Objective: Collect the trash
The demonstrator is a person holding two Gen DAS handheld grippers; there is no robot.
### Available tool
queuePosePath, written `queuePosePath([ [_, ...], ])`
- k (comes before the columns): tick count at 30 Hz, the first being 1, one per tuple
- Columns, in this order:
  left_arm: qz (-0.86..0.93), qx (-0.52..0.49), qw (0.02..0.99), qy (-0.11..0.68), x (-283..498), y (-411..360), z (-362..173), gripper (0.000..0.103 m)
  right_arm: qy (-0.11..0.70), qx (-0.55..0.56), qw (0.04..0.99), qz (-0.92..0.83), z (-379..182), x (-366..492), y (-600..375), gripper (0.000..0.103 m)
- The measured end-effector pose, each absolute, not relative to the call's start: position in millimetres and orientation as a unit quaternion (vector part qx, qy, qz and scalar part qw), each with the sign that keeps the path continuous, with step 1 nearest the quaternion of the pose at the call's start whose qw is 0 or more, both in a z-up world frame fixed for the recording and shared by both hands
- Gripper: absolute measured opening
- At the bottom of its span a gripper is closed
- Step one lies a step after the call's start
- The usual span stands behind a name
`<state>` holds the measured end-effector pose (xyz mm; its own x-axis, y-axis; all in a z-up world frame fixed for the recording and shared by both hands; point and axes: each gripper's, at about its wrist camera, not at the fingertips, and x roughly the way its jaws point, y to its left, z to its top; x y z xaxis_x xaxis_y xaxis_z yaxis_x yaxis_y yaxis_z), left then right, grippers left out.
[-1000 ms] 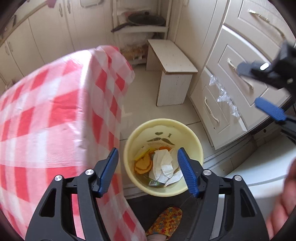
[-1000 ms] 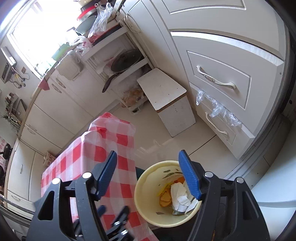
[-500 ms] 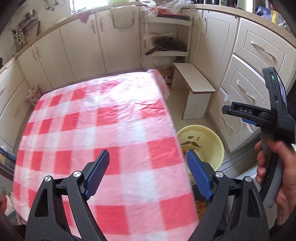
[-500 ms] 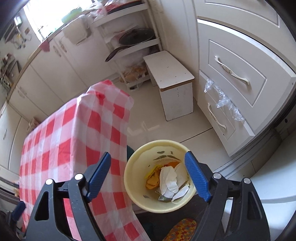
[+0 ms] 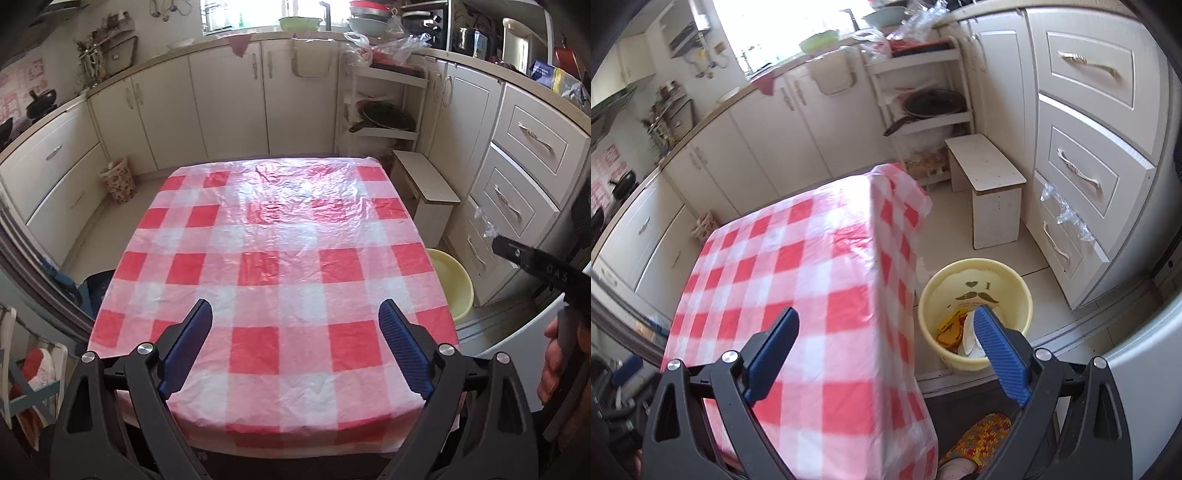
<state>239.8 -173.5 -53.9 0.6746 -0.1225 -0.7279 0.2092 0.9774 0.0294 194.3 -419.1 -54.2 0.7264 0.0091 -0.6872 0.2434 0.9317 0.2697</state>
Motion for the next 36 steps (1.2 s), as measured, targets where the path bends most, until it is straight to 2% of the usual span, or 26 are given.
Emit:
queuePosePath([
  [8, -0.069, 0.043, 0.925, 0.371, 188.4, -123.4, -33.6, 0.092, 0.315, 0.189, 0.929, -0.041, -56.0, 124.0, -380.6, 0.094],
  [13, -0.068, 0.041, 0.93, 0.359, 157.7, -104.7, -20.3, 0.092, 0.293, 0.183, 0.938, -0.028, -38.0, 87.6, -351.1, 0.095],
  [24, -0.066, 0.045, 0.943, 0.322, 97.4, -66.4, 10.8, 0.095, 0.298, 0.133, 0.945, 0.004, 1.3, 10.4, -286.4, 0.096],
  [36, -0.065, 0.038, 0.937, 0.342, 46.7, -35.7, 0.1, 0.095, 0.29, 0.137, 0.947, -0.015, -14.2, -35.0, -252.8, 0.096],
])
